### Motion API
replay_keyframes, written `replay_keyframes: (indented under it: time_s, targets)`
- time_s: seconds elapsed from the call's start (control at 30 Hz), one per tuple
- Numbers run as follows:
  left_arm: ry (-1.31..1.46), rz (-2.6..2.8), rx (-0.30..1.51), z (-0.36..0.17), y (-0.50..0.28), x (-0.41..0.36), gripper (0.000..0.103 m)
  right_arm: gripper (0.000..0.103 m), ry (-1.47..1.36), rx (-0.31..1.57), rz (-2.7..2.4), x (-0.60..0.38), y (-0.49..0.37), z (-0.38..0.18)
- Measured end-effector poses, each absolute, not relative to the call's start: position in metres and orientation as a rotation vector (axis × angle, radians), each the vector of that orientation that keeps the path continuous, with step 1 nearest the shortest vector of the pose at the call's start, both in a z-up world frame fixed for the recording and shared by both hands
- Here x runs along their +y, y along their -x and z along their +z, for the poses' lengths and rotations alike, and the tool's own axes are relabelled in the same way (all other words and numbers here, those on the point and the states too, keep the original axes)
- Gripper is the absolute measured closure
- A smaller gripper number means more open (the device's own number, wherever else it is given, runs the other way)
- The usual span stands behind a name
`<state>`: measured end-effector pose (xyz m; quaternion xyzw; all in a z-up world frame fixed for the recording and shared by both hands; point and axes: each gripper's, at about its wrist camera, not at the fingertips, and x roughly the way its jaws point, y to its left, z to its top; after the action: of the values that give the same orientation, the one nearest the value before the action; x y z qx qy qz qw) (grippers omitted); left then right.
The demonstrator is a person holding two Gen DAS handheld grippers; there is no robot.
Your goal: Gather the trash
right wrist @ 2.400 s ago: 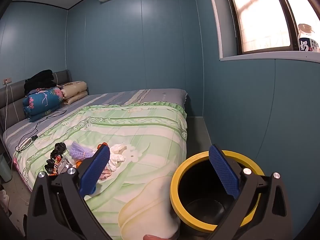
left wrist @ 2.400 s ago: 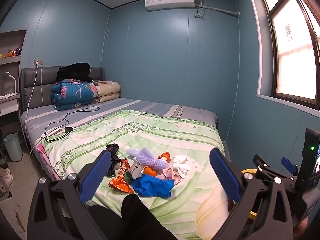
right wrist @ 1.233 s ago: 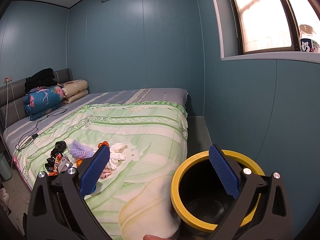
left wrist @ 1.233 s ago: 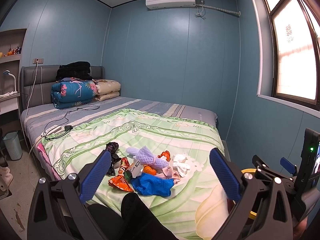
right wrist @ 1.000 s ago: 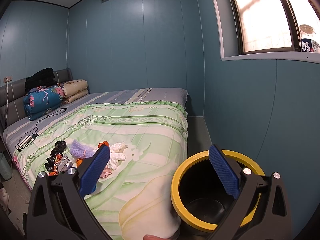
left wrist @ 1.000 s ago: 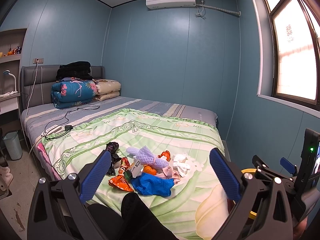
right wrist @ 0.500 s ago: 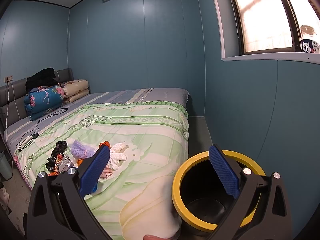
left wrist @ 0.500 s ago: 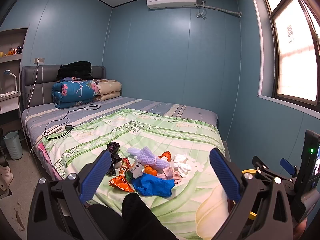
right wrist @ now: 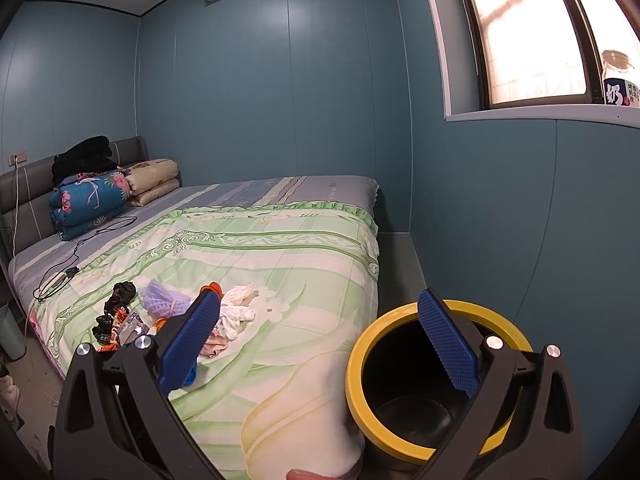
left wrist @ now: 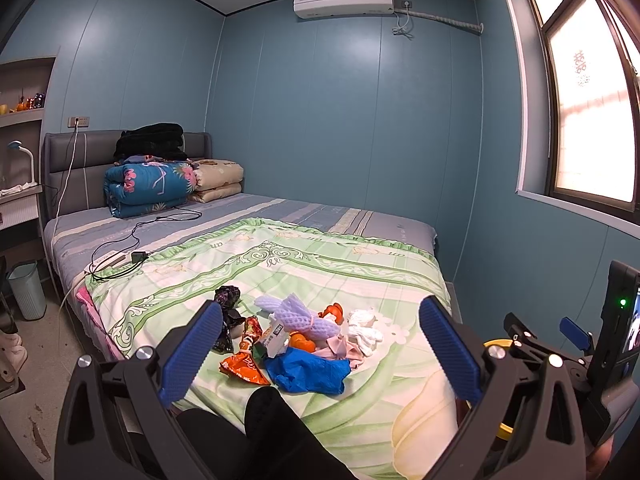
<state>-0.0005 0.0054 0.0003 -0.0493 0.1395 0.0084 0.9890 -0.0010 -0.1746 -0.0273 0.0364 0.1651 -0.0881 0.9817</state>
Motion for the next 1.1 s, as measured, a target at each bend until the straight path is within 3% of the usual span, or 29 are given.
replay_keyframes:
  time_s: [1.1]
  targets:
    - [0.145,0.067,0.273,-0.001,-0.016,0.028,0.008,0.008,-0.118,0.34,-0.165,-0.179,-0.012,-0.038]
